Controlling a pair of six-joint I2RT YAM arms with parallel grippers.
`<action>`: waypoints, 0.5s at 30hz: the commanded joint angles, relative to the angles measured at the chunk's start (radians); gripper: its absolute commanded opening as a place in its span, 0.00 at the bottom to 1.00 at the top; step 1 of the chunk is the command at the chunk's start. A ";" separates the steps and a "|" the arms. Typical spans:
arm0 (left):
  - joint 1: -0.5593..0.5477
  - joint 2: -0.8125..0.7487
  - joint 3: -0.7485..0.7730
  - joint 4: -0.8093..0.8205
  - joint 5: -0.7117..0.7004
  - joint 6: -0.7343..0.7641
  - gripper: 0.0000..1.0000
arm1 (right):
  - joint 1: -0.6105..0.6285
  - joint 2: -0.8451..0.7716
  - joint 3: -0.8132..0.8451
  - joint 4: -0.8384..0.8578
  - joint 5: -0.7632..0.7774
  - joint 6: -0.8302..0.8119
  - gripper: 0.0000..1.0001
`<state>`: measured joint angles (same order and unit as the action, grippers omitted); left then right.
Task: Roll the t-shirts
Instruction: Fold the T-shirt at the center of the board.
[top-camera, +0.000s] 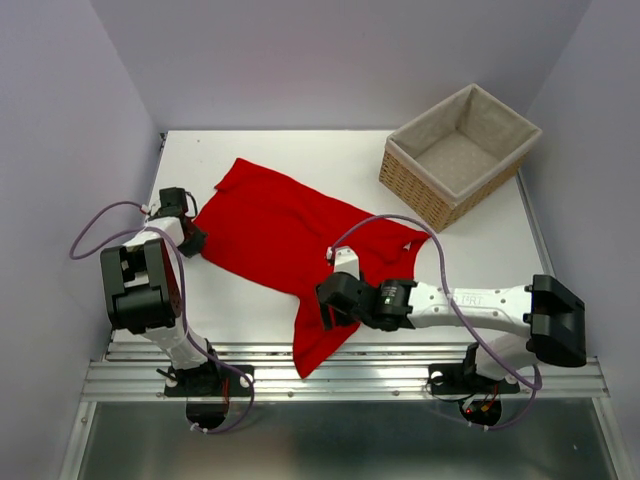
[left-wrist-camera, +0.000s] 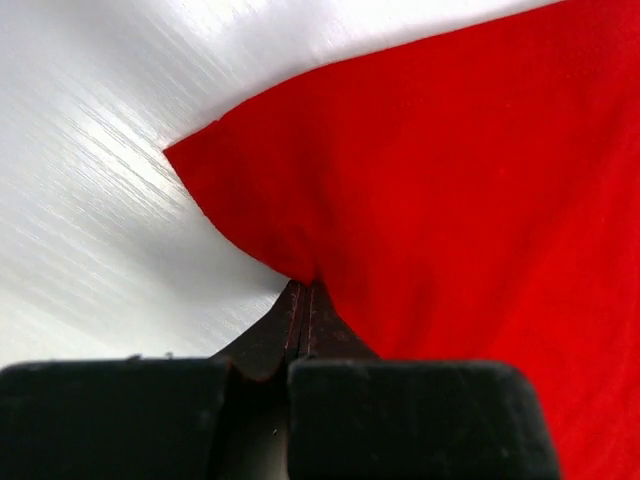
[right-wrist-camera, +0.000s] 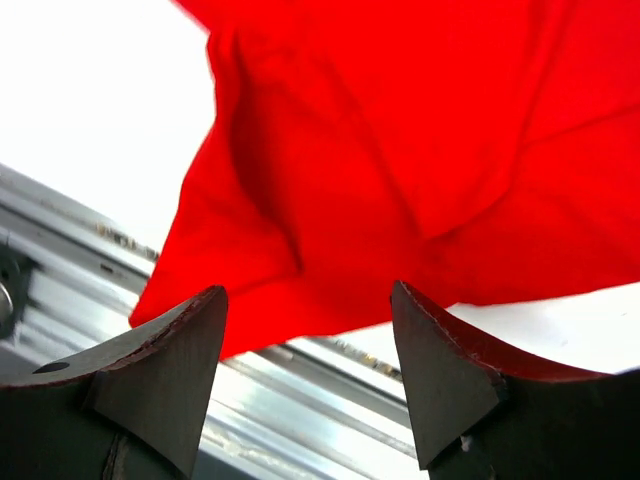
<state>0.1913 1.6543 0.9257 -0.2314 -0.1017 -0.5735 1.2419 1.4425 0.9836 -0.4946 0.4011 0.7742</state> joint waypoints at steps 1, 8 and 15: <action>-0.003 -0.055 0.006 -0.032 0.030 0.001 0.00 | 0.085 0.016 -0.020 0.013 0.018 0.074 0.72; -0.003 -0.180 0.027 -0.062 0.048 0.037 0.00 | 0.223 0.163 0.030 -0.036 0.064 0.183 0.67; -0.003 -0.211 0.022 -0.068 0.074 0.069 0.00 | 0.295 0.317 0.208 -0.101 0.110 0.168 0.70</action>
<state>0.1913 1.4757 0.9272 -0.2756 -0.0422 -0.5385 1.5105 1.7206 1.0885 -0.5598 0.4435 0.9249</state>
